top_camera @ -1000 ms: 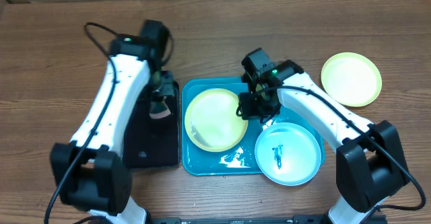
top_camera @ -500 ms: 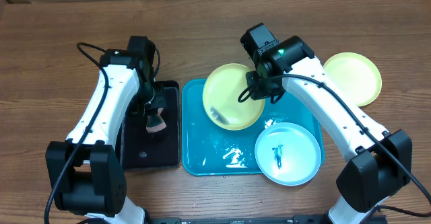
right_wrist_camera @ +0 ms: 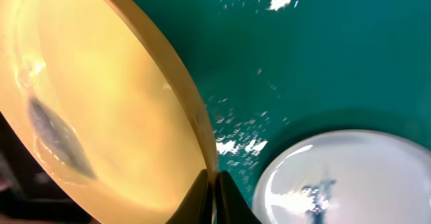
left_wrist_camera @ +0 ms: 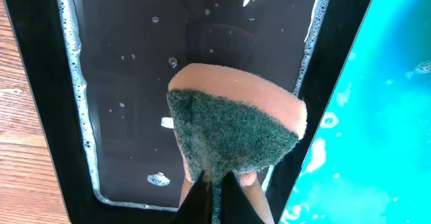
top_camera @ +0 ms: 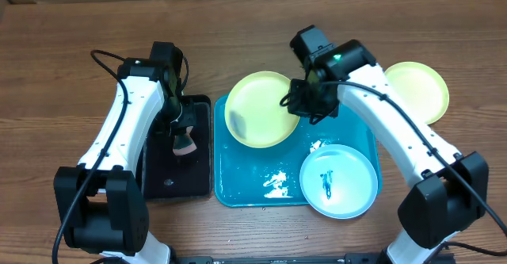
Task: Clean dirty plates on tray and stack at the side
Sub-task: 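Lift the yellow plate by its rim with the right gripper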
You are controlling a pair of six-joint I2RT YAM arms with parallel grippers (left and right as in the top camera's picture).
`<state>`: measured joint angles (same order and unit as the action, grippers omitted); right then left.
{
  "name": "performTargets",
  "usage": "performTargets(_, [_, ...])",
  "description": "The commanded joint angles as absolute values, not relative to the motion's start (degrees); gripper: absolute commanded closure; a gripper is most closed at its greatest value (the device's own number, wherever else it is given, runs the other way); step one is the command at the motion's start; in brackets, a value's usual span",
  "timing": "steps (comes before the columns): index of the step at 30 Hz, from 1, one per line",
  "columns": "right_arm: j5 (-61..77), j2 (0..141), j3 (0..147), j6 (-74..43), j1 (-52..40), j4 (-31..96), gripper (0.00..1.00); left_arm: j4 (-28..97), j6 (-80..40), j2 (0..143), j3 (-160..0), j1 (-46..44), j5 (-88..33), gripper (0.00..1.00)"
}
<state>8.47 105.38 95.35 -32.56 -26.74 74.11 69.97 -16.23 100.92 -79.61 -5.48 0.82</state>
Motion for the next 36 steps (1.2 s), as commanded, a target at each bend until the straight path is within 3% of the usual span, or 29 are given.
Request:
performTargets(1, [21.23,104.49,96.16,-37.28,-23.83,73.97,0.96,69.8,-14.94,100.47,-79.44,-5.15,-0.12,0.96])
performTargets(6, [24.36,104.49,95.18,-33.91,-22.09,70.19,0.96,69.76,-14.94,100.47,-79.44,-5.15,-0.19,0.96])
performTargets(21, [-6.15,102.0,95.37,-18.39,-22.98,70.39,0.96,68.93,-14.31,100.47,-79.44,-5.15,-1.13,0.96])
performTargets(29, [-17.74,97.86,95.64,-14.57,-31.27,73.12,0.96,68.69,-14.31,100.47,-79.44,-5.15,-1.13,0.95])
performTargets(36, [-38.98,97.78,95.64,-14.74,-41.08,77.12,0.96,68.64,-14.31,100.47,-79.44,-5.15,-1.15,0.95])
